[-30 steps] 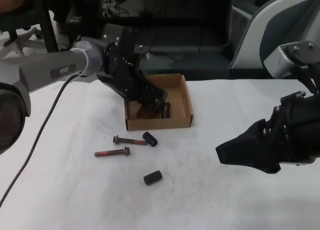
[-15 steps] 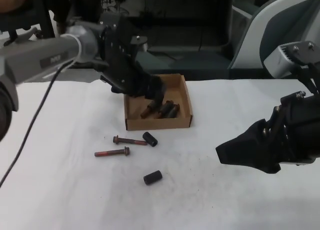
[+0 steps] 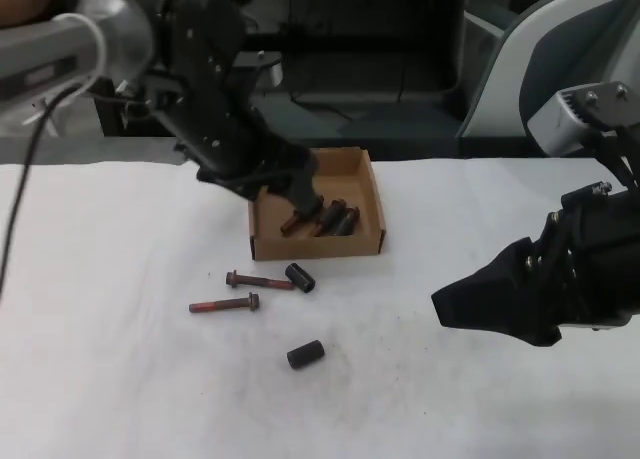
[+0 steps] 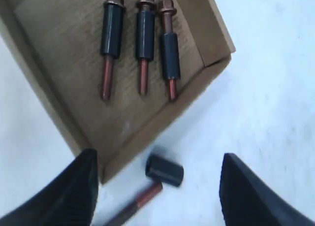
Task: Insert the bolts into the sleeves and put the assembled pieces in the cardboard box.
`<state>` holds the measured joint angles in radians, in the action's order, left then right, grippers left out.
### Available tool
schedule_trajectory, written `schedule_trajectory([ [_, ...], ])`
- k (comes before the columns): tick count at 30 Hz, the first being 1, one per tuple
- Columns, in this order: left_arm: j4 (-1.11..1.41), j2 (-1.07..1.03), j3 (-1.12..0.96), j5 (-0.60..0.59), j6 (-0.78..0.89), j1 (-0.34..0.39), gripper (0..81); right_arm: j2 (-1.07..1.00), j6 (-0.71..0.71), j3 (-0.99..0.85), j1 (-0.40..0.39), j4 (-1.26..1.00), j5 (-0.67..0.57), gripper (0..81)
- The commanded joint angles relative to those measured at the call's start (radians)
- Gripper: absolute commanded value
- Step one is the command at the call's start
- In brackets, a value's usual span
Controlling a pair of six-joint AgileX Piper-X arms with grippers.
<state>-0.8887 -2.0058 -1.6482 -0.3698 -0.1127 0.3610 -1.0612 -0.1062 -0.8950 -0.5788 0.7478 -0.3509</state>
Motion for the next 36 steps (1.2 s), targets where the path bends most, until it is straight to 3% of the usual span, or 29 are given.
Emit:
schedule_trajectory([
  [1, 0.055, 0.110, 0.113, -0.006, -0.009, -0.001, 70.0, 0.009, 0.008, -0.010, 0.003, -0.004, 0.002, 51.5],
  [13, 0.249, 0.585, 0.680, -0.066, 0.046, -0.001, 70.0, 0.009, 0.008, -0.010, 0.003, -0.004, 0.068, 51.5],
  [22, 0.312, 1.000, 0.982, -0.066, 0.071, -0.001, 70.0, 0.032, 0.013, 0.078, 0.003, -0.045, 0.083, 51.5],
  [27, 0.408, 1.194, 1.101, -0.066, 0.172, -0.001, 55.7, 0.092, -0.084, 0.200, 0.003, -0.184, 0.083, 51.5],
  [36, 0.457, 1.282, 1.168, -0.066, 0.240, -0.001, 54.6, 0.150, -0.180, 0.309, 0.003, -0.317, 0.083, 51.5],
])
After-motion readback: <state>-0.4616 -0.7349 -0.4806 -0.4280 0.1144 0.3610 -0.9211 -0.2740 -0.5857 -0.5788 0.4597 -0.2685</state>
